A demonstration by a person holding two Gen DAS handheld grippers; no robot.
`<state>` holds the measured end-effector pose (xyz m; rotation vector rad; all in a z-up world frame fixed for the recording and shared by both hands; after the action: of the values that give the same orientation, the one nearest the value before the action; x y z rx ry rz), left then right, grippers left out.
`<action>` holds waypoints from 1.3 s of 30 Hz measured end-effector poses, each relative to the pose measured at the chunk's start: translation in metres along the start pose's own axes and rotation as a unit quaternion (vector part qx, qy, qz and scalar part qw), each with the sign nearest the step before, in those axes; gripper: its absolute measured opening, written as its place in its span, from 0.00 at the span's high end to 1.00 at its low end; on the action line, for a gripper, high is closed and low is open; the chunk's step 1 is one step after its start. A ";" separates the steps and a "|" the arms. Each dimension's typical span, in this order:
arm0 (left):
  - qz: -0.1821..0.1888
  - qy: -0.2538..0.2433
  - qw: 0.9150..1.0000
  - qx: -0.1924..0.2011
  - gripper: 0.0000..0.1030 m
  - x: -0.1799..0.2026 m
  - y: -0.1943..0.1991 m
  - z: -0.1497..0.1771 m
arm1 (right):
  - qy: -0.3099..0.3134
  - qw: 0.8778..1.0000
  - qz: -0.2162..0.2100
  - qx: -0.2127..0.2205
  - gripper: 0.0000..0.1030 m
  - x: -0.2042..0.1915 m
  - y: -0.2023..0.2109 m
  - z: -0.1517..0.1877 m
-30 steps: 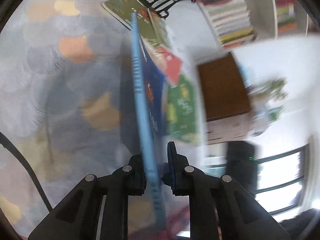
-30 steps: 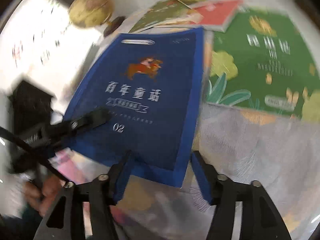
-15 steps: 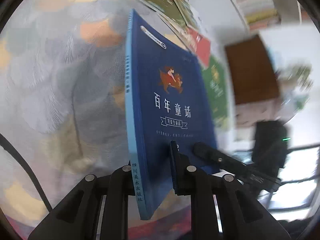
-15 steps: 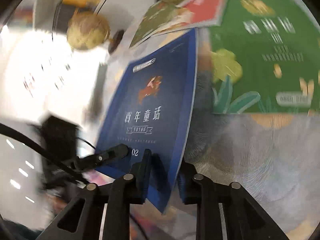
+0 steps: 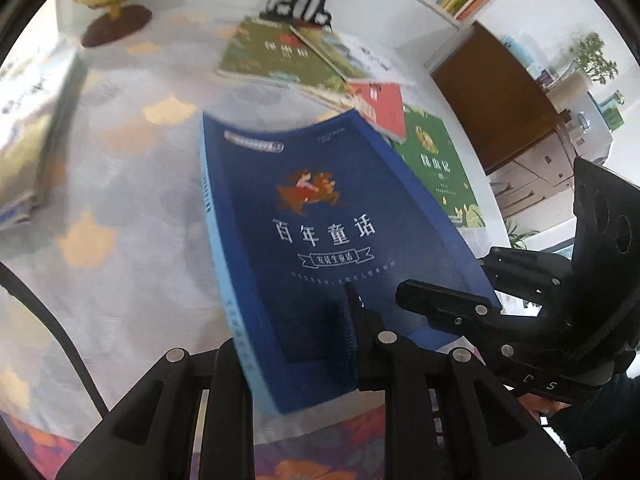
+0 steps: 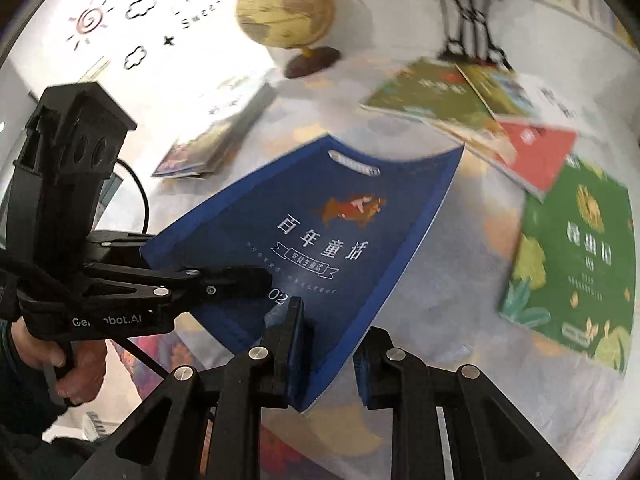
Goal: Organize books
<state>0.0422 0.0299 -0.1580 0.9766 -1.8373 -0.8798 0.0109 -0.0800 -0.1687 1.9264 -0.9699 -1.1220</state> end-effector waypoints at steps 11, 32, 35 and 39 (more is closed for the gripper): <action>-0.025 0.010 0.997 0.077 0.81 -0.082 0.098 -0.010 | 0.061 0.997 -0.020 0.046 0.79 -0.110 -0.012 -0.064; -0.055 0.076 0.983 0.159 0.79 -0.284 0.128 -0.041 | 0.104 0.993 -0.036 0.041 0.77 -0.235 -0.147 -0.200; -0.049 0.087 0.982 0.158 0.79 -0.295 0.119 -0.044 | 0.097 0.994 -0.030 0.034 0.76 -0.235 -0.162 -0.206; -0.036 0.105 0.982 0.150 0.78 -0.304 0.109 -0.041 | 0.078 0.996 -0.031 0.023 0.76 -0.230 -0.174 -0.208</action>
<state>0.1492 0.3372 -0.1567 1.2789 -1.7912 -0.5243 0.1639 0.2406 -0.1474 2.0601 -0.8625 -0.9737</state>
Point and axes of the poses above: each gripper's, at about its wrist camera, not at the fingertips, and y roughly against the way its jaws point, x to its right, z to its underside, the point moved 7 cm from there along -y, roughly the way its jaws point, and after that the axes turned 9 degrees about -y, right-handed, at the moved point
